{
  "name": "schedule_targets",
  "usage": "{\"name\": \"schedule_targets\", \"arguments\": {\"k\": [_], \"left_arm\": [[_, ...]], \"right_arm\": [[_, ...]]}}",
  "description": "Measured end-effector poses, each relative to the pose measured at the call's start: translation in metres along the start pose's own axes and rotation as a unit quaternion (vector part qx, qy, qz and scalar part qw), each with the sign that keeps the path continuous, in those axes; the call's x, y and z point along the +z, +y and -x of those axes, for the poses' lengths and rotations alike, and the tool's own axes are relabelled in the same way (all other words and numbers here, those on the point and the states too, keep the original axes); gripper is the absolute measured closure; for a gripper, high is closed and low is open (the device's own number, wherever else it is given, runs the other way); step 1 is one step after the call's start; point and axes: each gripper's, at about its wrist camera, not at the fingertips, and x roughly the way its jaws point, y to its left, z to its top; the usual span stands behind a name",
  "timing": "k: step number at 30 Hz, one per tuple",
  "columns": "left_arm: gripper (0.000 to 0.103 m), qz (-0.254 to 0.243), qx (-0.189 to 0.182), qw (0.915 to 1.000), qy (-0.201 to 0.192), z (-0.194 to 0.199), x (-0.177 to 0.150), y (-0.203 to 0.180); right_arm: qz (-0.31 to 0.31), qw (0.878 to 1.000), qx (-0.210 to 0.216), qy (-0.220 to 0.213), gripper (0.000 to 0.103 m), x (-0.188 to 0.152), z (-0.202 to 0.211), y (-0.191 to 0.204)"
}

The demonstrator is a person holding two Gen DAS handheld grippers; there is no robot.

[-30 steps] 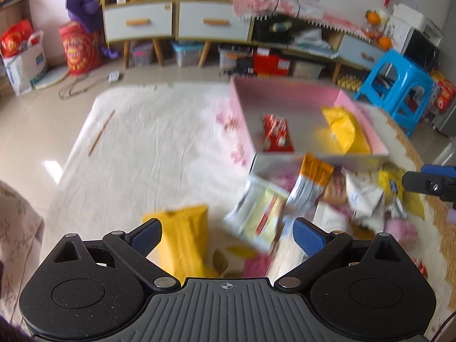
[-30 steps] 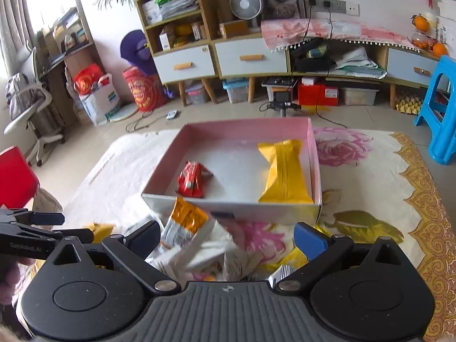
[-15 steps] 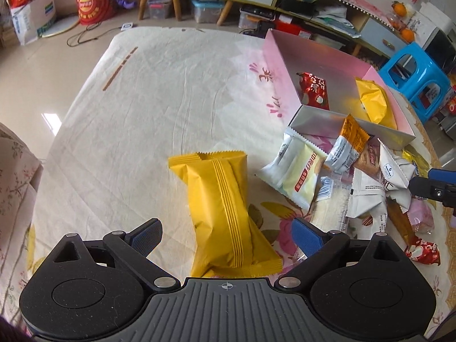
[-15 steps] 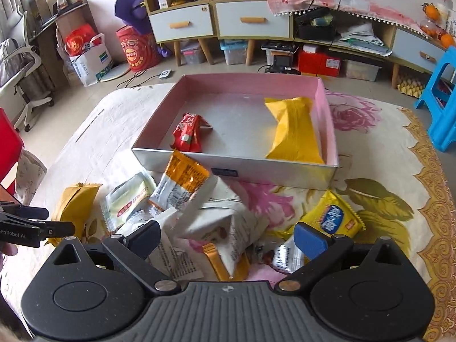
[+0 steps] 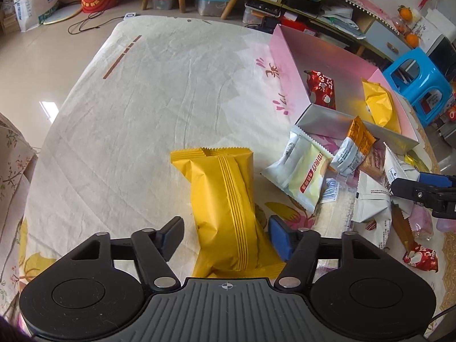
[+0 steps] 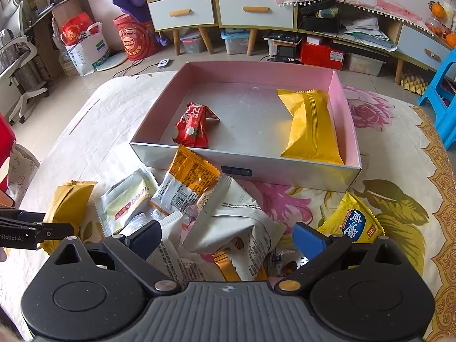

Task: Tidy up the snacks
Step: 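Grasp a yellow bread packet with the left gripper while the right gripper grasps a white foil packet, then carry both packets into the pink box and open both grippers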

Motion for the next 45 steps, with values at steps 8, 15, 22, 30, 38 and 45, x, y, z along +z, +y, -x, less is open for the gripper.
{"name": "schedule_targets", "arguments": {"k": [8,15,22,30,38,45], "left_arm": [[0.060,-0.001,0.001,1.0000,-0.005,0.000,0.002,-0.004],[0.067,0.004,0.016,0.9998,-0.011,0.000,0.004,-0.004],[0.069,0.006,0.016,0.9996,-0.021,0.006,0.006,-0.006],[0.069,0.006,0.012,0.9992,-0.038,0.015,0.014,-0.014],[0.069,0.021,-0.003,0.9980,-0.059,0.025,0.029,-0.022],[0.069,0.026,-0.017,0.9958,-0.086,0.033,0.049,-0.035]], "right_arm": [[-0.011,1.000,0.002,0.008,0.028,0.002,-0.005,-0.005],[-0.016,1.000,-0.001,0.018,0.057,0.001,-0.011,-0.011],[-0.048,0.999,0.010,0.012,0.066,0.006,-0.005,-0.023],[-0.069,0.997,0.018,-0.003,0.067,0.014,0.008,-0.032],[-0.095,0.995,0.030,-0.032,0.067,0.025,0.024,-0.042],[-0.124,0.990,0.036,-0.055,0.067,0.040,0.027,-0.055]]}}
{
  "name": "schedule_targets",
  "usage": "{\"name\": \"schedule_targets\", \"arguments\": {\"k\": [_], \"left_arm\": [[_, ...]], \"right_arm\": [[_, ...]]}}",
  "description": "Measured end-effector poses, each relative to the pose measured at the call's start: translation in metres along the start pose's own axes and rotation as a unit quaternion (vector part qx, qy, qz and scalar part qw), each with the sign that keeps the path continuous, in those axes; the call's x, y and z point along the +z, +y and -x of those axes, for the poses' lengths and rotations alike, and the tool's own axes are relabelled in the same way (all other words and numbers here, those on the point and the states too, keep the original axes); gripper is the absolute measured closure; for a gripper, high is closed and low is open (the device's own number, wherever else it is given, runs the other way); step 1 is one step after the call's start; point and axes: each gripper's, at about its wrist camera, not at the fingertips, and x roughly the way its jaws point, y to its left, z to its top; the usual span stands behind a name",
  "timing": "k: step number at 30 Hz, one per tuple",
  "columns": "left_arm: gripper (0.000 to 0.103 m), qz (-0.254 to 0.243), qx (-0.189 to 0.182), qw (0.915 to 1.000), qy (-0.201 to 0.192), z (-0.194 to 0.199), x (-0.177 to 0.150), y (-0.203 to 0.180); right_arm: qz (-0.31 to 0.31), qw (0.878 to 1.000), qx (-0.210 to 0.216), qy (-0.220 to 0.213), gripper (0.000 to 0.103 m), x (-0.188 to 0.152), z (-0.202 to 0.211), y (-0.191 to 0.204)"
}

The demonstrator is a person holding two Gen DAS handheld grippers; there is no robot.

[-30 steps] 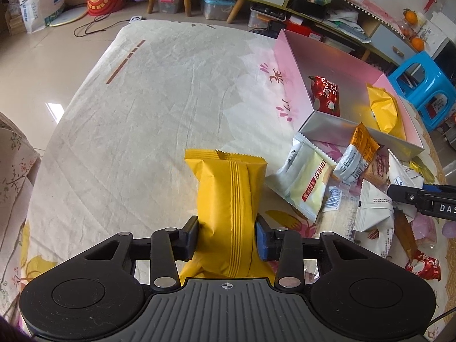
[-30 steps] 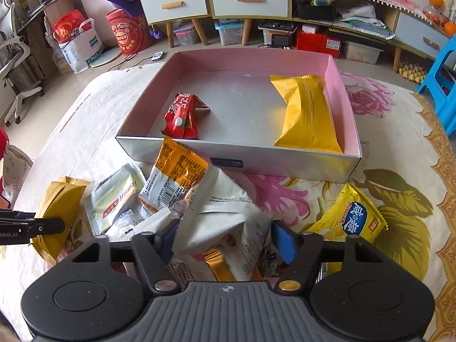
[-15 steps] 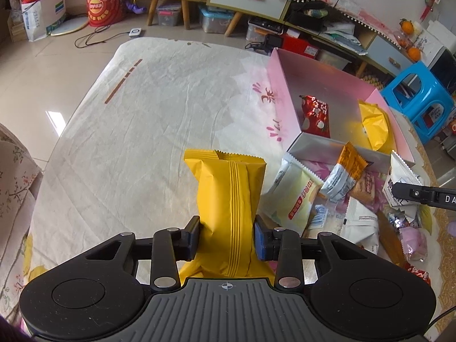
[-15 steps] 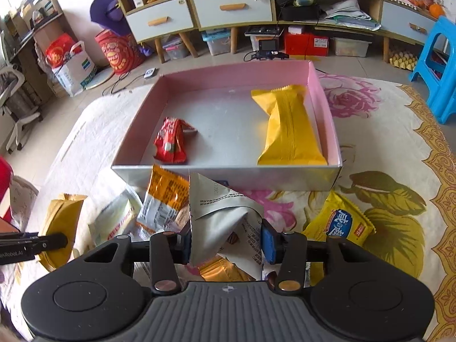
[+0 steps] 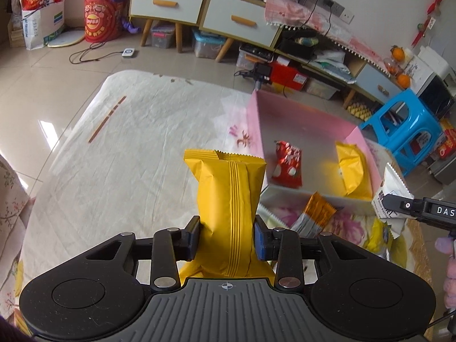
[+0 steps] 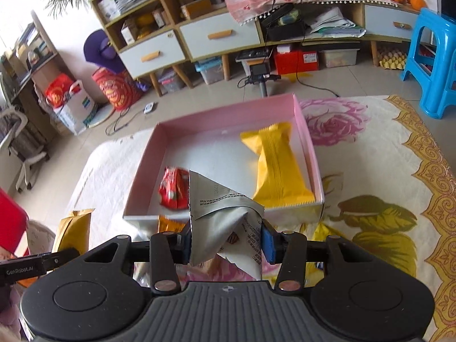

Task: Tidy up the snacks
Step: 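Carry both packets into the pink box and open both grippers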

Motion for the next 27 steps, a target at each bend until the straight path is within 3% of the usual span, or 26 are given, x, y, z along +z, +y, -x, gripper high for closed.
{"name": "schedule_targets", "arguments": {"k": [5,14,19,27], "left_arm": [[0.069,0.018,-0.017,0.9997,-0.010,-0.006,0.015,-0.013],[0.069,0.031,-0.051,0.9976,-0.034,-0.027,0.033,-0.048],[0.069,0.027,-0.103,0.9938,-0.030,-0.051,0.037,-0.068],[0.069,-0.039,-0.089,0.9952,-0.008,-0.096,0.042,-0.103]], "right_arm": [[-0.029,1.000,0.007,-0.008,0.067,0.012,-0.006,-0.006],[-0.019,0.999,0.013,-0.032,0.067,0.026,-0.019,0.000],[-0.037,0.998,0.033,-0.036,0.067,0.030,-0.026,-0.009],[-0.047,0.996,0.063,-0.032,0.067,0.030,-0.039,-0.019]]}}
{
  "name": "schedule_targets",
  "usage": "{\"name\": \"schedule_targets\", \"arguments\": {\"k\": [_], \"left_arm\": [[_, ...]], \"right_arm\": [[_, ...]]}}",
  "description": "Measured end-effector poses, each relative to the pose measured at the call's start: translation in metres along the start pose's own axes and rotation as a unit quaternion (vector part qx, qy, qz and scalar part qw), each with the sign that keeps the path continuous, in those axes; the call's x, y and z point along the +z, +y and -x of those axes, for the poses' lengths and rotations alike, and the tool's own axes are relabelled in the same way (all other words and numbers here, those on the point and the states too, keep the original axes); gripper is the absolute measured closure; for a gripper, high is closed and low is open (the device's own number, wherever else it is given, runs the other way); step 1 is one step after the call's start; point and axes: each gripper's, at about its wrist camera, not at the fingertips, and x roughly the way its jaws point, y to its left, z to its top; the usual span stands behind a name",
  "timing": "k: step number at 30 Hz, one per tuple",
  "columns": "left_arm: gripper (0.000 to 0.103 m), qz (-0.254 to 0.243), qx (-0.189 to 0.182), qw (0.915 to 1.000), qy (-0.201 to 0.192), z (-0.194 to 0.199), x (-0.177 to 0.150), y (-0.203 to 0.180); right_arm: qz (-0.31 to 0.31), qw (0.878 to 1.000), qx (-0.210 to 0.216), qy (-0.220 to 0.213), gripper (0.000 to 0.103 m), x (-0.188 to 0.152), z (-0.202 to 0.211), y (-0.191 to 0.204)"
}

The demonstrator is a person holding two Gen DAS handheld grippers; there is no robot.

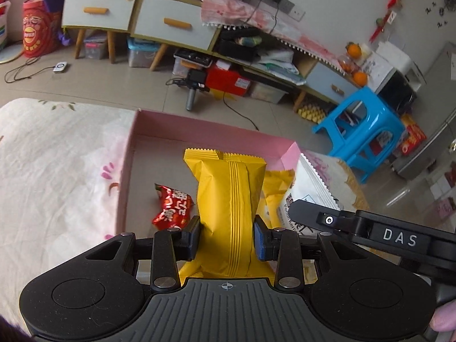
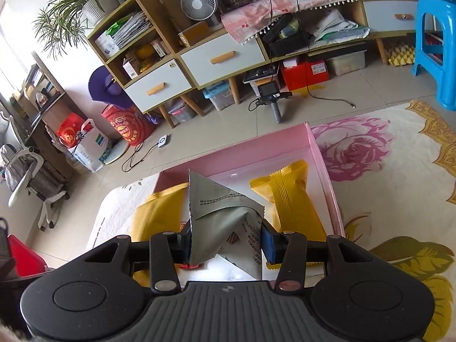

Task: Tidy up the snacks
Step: 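Carry both packets into the pink box and open both grippers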

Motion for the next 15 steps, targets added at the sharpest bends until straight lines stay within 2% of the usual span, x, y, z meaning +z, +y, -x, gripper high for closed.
{"name": "schedule_targets", "arguments": {"k": [6,8,15], "left_arm": [[0.069,-0.025,0.031,0.9991,0.016,-0.022,0.000,-0.007],[0.069,-0.018,0.032,0.9992,0.015,-0.026,0.002,-0.005],[0.069,-0.012,0.077,0.9969,0.006,-0.039,0.013,0.010]], "right_arm": [[-0.019,1.000,-0.002,0.014,0.066,-0.003,-0.013,-0.010],[-0.025,1.000,0.002,0.015,0.066,-0.003,-0.014,-0.011],[-0.026,1.000,-0.004,0.011,0.066,-0.003,-0.018,-0.016]]}}
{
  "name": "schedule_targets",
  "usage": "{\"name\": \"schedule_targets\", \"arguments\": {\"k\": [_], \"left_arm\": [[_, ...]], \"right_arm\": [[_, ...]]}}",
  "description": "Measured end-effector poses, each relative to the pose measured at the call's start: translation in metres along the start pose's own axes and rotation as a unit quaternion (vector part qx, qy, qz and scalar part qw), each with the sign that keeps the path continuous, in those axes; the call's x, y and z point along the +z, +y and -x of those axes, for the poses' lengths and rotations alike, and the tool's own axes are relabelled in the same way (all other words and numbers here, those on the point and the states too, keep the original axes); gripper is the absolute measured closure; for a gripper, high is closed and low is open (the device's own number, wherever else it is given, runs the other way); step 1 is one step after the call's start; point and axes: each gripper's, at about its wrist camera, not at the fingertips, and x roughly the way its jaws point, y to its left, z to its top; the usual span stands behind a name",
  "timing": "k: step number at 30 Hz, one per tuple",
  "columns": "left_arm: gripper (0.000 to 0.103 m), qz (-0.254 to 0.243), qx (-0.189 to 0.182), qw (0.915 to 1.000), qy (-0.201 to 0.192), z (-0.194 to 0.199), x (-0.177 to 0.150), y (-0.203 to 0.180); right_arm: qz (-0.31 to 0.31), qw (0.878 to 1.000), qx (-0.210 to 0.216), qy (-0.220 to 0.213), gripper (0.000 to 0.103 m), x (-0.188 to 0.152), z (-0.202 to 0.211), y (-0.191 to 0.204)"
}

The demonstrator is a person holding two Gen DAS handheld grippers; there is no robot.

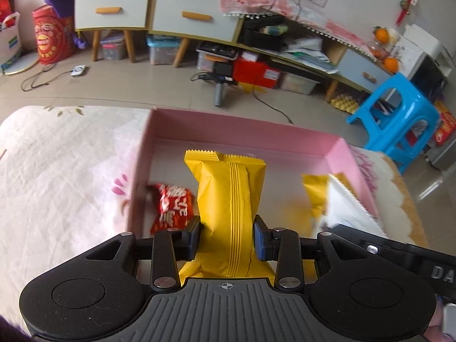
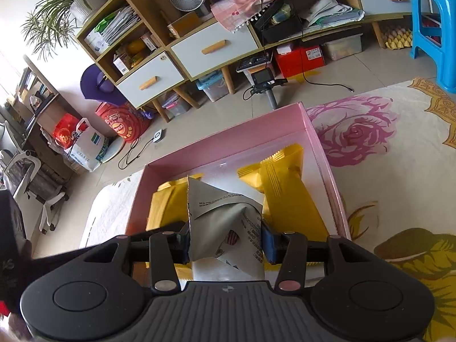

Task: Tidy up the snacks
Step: 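Carry both packets into the pink box and open both grippers, then grasp the clear stick-snack packet with the left gripper while the right gripper grasps the pink packet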

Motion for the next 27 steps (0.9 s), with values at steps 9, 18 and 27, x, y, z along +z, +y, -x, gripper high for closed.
{"name": "schedule_targets", "arguments": {"k": [9,18,27], "left_arm": [[0.067,0.001,-0.010,0.9996,-0.027,-0.009,-0.001,0.007],[0.039,-0.022,-0.027,0.9990,-0.027,0.017,-0.008,-0.005],[0.013,-0.038,-0.035,0.9986,-0.015,0.064,-0.024,-0.012]], "right_arm": [[-0.021,1.000,0.005,-0.021,0.064,0.004,-0.003,-0.007],[-0.032,0.998,0.031,-0.038,0.040,0.013,0.017,-0.010],[0.007,0.998,0.022,-0.061,0.016,0.014,0.057,0.009]]}}
